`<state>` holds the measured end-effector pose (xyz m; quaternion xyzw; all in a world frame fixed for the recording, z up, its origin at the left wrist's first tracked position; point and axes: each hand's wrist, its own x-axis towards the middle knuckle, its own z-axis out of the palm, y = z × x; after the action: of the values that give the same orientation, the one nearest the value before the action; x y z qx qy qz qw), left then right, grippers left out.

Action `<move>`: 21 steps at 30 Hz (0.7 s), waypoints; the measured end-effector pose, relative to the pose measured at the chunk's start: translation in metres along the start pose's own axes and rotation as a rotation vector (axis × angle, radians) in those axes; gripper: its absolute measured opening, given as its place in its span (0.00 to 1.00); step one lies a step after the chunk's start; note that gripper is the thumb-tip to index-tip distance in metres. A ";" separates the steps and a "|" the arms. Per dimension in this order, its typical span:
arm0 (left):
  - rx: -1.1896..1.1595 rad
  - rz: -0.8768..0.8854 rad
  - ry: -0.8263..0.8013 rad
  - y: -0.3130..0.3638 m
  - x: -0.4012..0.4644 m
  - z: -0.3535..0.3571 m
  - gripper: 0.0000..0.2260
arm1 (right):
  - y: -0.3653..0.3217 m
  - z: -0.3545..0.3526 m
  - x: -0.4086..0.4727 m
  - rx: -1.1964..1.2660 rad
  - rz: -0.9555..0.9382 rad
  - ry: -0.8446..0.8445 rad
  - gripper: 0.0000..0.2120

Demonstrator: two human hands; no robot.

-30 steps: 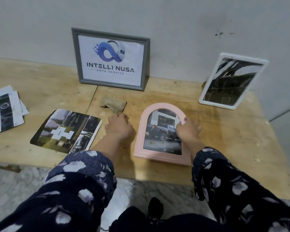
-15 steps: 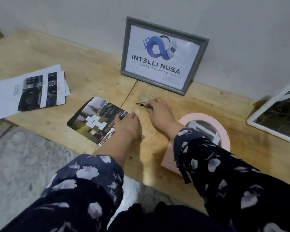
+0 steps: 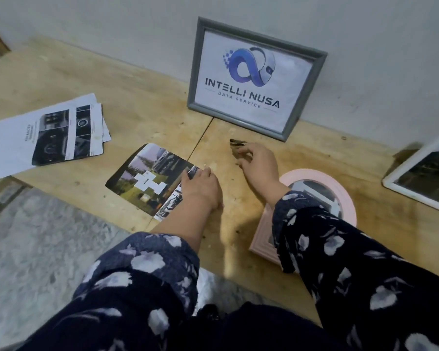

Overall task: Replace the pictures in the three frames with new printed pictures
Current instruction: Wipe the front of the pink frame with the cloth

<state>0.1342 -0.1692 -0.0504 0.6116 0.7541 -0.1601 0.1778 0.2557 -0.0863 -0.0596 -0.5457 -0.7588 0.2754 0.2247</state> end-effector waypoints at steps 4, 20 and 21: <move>-0.026 0.011 0.022 0.007 -0.002 -0.004 0.37 | 0.013 -0.036 -0.024 0.050 0.141 0.202 0.11; -0.295 0.519 0.091 0.057 -0.054 0.063 0.54 | 0.059 -0.081 -0.062 -0.316 0.278 -0.016 0.27; -0.313 0.503 0.080 0.057 -0.055 0.063 0.56 | 0.056 -0.072 -0.069 -0.326 0.242 -0.058 0.27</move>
<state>0.2052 -0.2341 -0.0818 0.7502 0.6008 0.0315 0.2743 0.3622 -0.1253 -0.0456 -0.6540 -0.7283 0.1897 0.0765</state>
